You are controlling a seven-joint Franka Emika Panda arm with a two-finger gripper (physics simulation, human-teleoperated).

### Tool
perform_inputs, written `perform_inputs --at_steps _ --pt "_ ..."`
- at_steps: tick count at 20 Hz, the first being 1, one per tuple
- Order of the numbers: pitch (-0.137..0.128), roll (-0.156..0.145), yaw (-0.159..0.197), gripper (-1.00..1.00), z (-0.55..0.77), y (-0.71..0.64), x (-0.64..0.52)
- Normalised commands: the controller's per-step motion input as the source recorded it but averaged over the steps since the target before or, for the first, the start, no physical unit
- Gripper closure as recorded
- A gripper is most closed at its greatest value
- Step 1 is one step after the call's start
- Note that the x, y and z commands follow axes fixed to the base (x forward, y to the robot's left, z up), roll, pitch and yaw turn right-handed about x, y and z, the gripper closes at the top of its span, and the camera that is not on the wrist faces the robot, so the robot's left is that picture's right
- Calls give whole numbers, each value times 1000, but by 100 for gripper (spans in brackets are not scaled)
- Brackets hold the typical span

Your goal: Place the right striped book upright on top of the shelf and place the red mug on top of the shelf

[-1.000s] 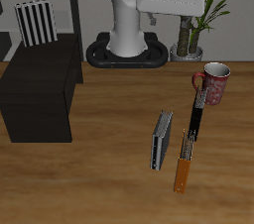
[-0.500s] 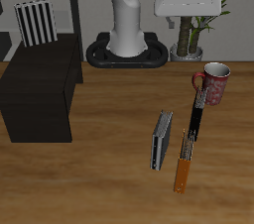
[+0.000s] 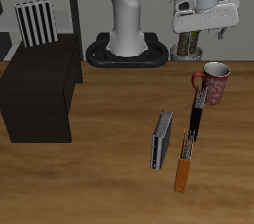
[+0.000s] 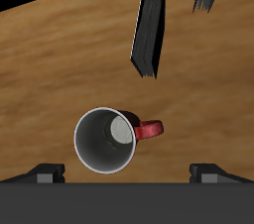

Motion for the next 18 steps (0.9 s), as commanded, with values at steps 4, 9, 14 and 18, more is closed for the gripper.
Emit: perform_inputs --at_steps 4,9,14,18 --pt "18 -8 0 -100 -91 409 142" --pt "35 22 25 -100 -224 392 31" --pt "12 -8 -4 -100 -70 200 86" --pt "41 -21 30 -100 -197 228 177"
